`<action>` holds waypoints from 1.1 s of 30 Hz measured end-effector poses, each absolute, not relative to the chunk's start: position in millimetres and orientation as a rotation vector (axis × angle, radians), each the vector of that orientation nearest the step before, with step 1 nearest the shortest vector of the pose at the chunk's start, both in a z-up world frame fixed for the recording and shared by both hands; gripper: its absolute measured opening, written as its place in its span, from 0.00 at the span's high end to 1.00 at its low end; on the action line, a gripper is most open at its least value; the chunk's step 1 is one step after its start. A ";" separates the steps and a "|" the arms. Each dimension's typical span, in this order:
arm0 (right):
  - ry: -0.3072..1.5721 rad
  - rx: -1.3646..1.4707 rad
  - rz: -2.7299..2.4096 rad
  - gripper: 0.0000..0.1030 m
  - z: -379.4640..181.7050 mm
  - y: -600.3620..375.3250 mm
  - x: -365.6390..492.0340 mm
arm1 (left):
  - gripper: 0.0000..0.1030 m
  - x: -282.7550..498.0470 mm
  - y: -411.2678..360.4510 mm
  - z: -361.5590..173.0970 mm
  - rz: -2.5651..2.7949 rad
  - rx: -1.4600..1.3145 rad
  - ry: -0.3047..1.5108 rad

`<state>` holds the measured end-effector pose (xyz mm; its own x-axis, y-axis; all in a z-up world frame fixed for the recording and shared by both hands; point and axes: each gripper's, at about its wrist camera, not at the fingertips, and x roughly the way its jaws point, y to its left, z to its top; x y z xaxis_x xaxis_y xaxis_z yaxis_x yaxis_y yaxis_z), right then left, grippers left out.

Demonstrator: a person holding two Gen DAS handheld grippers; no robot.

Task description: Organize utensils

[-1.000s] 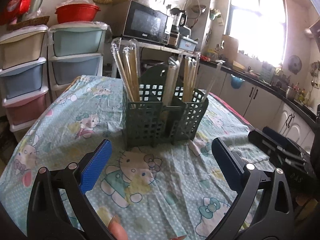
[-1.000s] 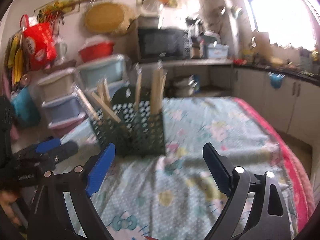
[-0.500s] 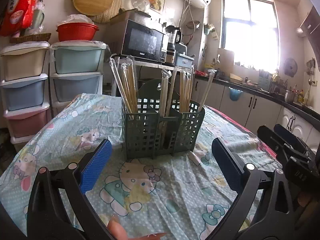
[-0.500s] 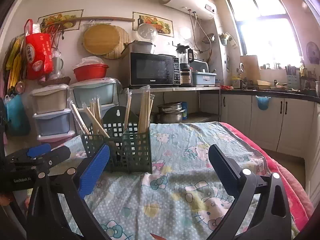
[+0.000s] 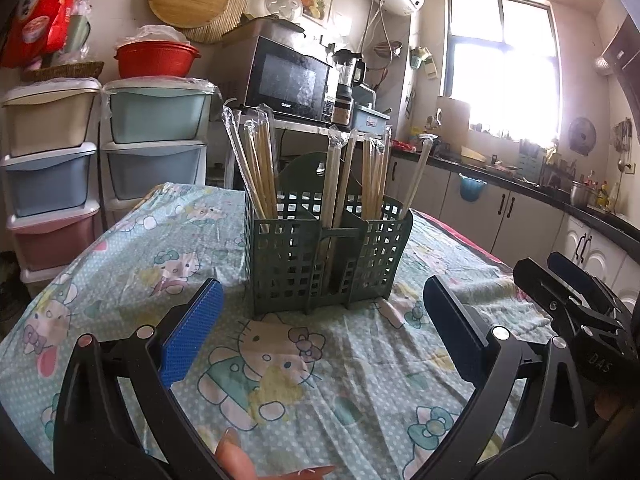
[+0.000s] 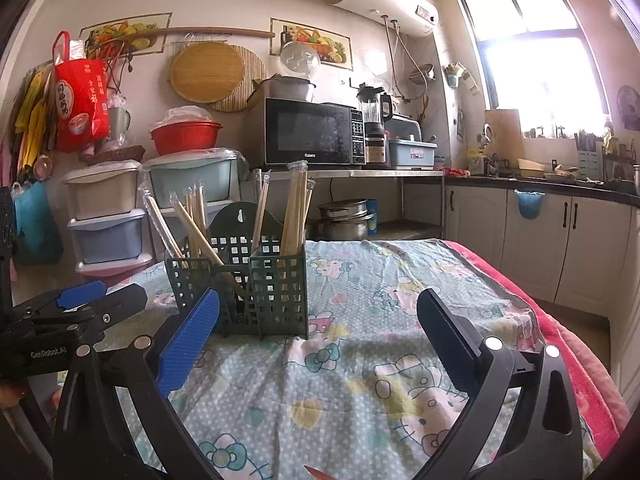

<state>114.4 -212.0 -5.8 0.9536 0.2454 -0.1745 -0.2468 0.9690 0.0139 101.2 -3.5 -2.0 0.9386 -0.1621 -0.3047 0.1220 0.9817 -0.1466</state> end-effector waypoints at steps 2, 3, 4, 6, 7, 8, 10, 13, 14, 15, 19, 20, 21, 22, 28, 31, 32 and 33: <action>0.175 -0.008 0.249 0.06 -5.8 -212.2 113.9 | 0.10 100.9 -3.9 -2.1 -0.146 -0.128 0.320; 0.175 -0.008 0.249 0.06 -6.0 -211.9 113.8 | 0.10 100.8 -4.1 -2.1 -0.145 -0.128 0.319; 0.175 -0.009 0.249 0.06 -6.0 -211.9 113.8 | 0.10 100.9 -4.1 -2.1 -0.144 -0.127 0.320; 0.176 -0.009 0.250 0.06 -6.1 -212.1 113.8 | 0.10 101.3 -3.9 -2.4 -0.145 -0.127 0.322; 0.176 -0.010 0.250 0.06 -6.1 -211.9 113.8 | 0.10 101.4 -3.8 -2.5 -0.144 -0.128 0.321; 0.176 -0.011 0.250 0.06 -6.1 -211.9 113.6 | 0.10 101.4 -3.7 -2.5 -0.145 -0.128 0.321; 0.177 -0.010 0.251 0.06 -6.7 -211.8 113.2 | 0.10 101.5 -3.7 -2.5 -0.145 -0.127 0.320; 0.176 -0.011 0.251 0.06 -7.1 -211.9 113.1 | 0.10 101.9 -3.6 -2.9 -0.145 -0.127 0.320; 0.177 -0.011 0.251 0.06 -7.1 -211.8 113.2 | 0.10 101.9 -3.7 -2.9 -0.145 -0.128 0.320; 0.178 -0.011 0.251 0.06 -7.3 -211.8 113.7 | 0.10 102.1 -3.5 -3.0 -0.145 -0.127 0.321; 0.180 -0.014 0.249 0.06 -8.7 -211.8 114.2 | 0.10 102.2 -2.7 -4.3 -0.145 -0.128 0.327; 0.180 -0.014 0.249 0.06 -8.6 -211.6 114.0 | 0.10 102.3 -2.7 -4.5 -0.144 -0.128 0.326; 0.180 -0.014 0.249 0.06 -8.6 -211.6 114.1 | 0.10 102.5 -3.1 -4.5 -0.144 -0.127 0.326; 0.181 -0.014 0.249 0.06 -8.6 -211.6 114.1 | 0.10 102.6 -3.0 -4.5 -0.145 -0.127 0.326; 0.180 -0.014 0.248 0.06 -8.7 -211.8 114.1 | 0.10 102.5 -2.5 -4.8 -0.145 -0.128 0.328; 0.181 -0.014 0.249 0.06 -8.6 -211.6 114.1 | 0.10 102.3 -3.2 -5.0 -0.143 -0.127 0.330; 0.180 -0.014 0.249 0.06 -8.9 -211.9 114.4 | 0.10 102.2 -3.2 -5.4 -0.143 -0.127 0.330; 0.181 -0.014 0.250 0.06 -8.9 -211.8 114.5 | 0.10 102.7 -3.4 -5.9 -0.143 -0.127 0.331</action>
